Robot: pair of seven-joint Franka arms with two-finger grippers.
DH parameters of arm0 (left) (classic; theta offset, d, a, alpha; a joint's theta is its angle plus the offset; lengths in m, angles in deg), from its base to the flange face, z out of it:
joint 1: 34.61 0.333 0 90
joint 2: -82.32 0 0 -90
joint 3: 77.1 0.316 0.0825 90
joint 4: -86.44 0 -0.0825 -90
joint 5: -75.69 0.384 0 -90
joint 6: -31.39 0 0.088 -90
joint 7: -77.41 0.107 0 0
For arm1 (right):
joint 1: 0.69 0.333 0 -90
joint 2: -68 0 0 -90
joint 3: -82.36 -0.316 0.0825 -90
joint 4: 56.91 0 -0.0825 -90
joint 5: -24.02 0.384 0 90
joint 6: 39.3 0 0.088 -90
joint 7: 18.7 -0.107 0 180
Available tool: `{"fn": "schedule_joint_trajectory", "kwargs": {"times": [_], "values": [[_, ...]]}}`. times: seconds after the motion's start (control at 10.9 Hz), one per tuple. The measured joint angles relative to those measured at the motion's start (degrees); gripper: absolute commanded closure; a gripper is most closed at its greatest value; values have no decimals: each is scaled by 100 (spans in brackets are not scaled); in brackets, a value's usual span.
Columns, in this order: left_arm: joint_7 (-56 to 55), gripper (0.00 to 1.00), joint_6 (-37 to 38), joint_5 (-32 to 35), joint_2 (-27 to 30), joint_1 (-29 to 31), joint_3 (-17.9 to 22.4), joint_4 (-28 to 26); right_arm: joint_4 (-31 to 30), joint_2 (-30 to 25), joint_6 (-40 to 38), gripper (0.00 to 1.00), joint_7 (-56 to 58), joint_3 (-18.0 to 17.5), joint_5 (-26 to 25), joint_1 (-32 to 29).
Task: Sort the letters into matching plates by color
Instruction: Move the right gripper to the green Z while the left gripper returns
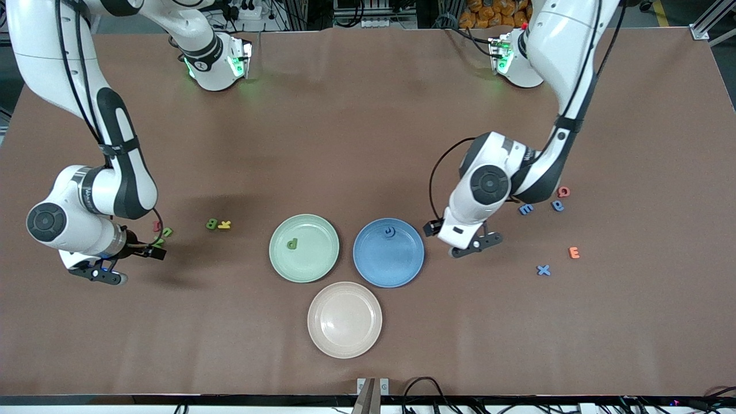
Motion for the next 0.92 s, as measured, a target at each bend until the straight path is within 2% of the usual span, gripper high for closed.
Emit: {"fn": "schedule_joint_trajectory", "kwargs": {"times": [0.28,0.64,0.92], "values": [[449,0,-44,2,468,351,1,-617,-300,114,590,0,243,-27,0,-127],[579,0,-962,4,886,736,2,-1697,-359,307,871,0,253,-191,0,-225],[581,0,-1136,9,988,1149,14,-2054,-591,332,1151,0,271,-312,0,-429]]}}
